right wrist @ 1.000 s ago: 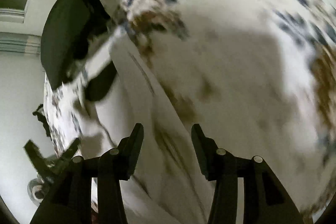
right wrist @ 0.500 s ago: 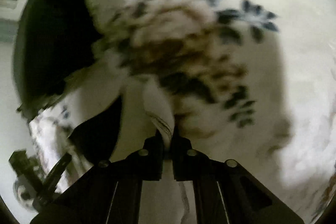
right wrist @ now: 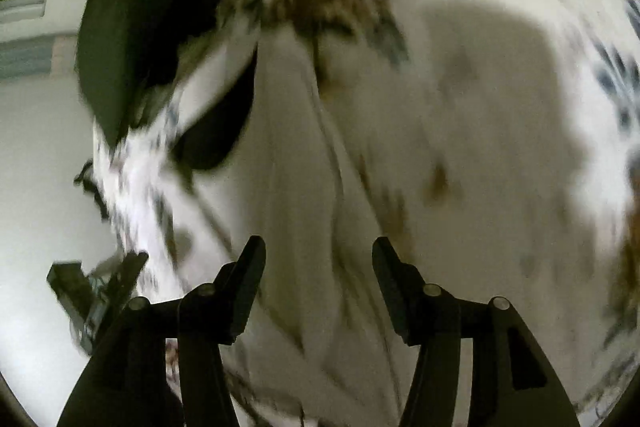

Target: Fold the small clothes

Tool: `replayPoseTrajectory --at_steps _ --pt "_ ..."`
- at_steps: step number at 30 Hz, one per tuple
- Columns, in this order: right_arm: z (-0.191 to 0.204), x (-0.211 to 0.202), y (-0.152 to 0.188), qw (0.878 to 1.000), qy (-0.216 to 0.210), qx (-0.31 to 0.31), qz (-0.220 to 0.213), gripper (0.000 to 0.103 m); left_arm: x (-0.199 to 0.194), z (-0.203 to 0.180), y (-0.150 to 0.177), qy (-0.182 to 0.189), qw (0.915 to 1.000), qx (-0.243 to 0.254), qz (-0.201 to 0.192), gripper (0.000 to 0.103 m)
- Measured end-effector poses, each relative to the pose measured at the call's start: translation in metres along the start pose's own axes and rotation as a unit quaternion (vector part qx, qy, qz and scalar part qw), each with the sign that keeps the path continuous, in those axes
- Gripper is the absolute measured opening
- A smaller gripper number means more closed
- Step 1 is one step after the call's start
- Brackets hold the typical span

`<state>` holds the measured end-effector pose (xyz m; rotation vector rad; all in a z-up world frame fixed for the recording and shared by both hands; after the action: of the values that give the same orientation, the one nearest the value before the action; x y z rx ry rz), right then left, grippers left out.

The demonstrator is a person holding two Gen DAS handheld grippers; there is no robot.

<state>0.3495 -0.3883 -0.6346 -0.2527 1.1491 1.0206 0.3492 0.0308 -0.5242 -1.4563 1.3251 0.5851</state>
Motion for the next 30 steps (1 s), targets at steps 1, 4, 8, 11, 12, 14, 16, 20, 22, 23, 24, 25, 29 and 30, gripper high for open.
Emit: replayPoseTrajectory --at_steps 1,4,8,11,12,14,16,20,22,23,24,25,29,30 --pt "-0.012 -0.004 0.018 1.000 0.007 -0.002 0.012 0.058 -0.010 -0.002 0.015 -0.006 1.0000 -0.003 0.004 0.059" --pt "-0.053 -0.011 0.073 0.999 0.026 -0.003 0.042 0.058 -0.033 -0.011 0.084 -0.038 0.9985 -0.015 0.038 0.059" --pt "-0.115 -0.002 0.135 0.996 0.061 0.018 0.065 0.058 -0.031 -0.013 0.177 -0.070 0.9906 -0.048 0.108 0.059" --pt "-0.163 0.019 0.181 0.993 0.058 0.046 0.097 0.058 -0.020 -0.014 0.236 -0.080 0.9832 -0.076 0.145 0.059" --pt "-0.172 0.027 0.192 0.992 0.057 0.048 0.102 0.058 -0.019 -0.015 0.247 -0.080 0.9817 -0.082 0.152 0.059" --pt "-0.184 0.041 0.208 0.992 0.053 0.054 0.105 0.058 -0.014 -0.016 0.267 -0.078 0.9798 -0.094 0.159 0.059" --pt "-0.193 0.055 0.219 0.993 0.033 0.062 0.095 0.042 -0.009 -0.019 0.276 -0.075 0.9801 -0.095 0.157 0.059" --pt "-0.209 0.057 0.232 0.995 0.050 0.072 0.042 0.002 -0.004 -0.021 0.278 -0.078 0.9808 -0.097 0.151 0.059" --pt "-0.229 0.049 0.227 0.993 0.071 0.098 0.012 0.002 -0.004 -0.022 0.277 -0.073 0.9818 -0.098 0.145 0.059" --pt "-0.235 0.047 0.226 0.992 0.072 0.107 0.007 0.002 -0.004 -0.022 0.277 -0.071 0.9822 -0.100 0.143 0.059" --pt "-0.240 0.046 0.225 0.992 0.071 0.109 0.007 0.002 -0.004 -0.023 0.278 -0.068 0.9825 -0.101 0.141 0.059" --pt "-0.240 0.047 0.226 0.992 0.073 0.102 0.010 0.002 -0.003 -0.023 0.278 -0.064 0.9827 -0.100 0.142 0.059" --pt "-0.228 0.053 0.229 0.993 0.095 0.058 0.027 0.005 0.011 -0.022 0.283 -0.060 0.9840 -0.093 0.140 0.057" --pt "-0.226 0.053 0.229 0.993 0.097 0.055 0.025 0.014 0.014 -0.023 0.283 -0.064 0.9842 -0.091 0.138 0.033"
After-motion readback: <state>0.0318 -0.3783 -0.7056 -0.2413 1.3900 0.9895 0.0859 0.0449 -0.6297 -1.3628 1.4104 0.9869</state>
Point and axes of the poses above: each gripper's, at about its wrist camera, not at the fingertips, and x roughly the way its jaws point, z to its left, y to its underside, the point moved 3 cm from there along x, roughly the way its jaws point, and after that the axes turned 15 degrees about x, right-handed, at the moved point
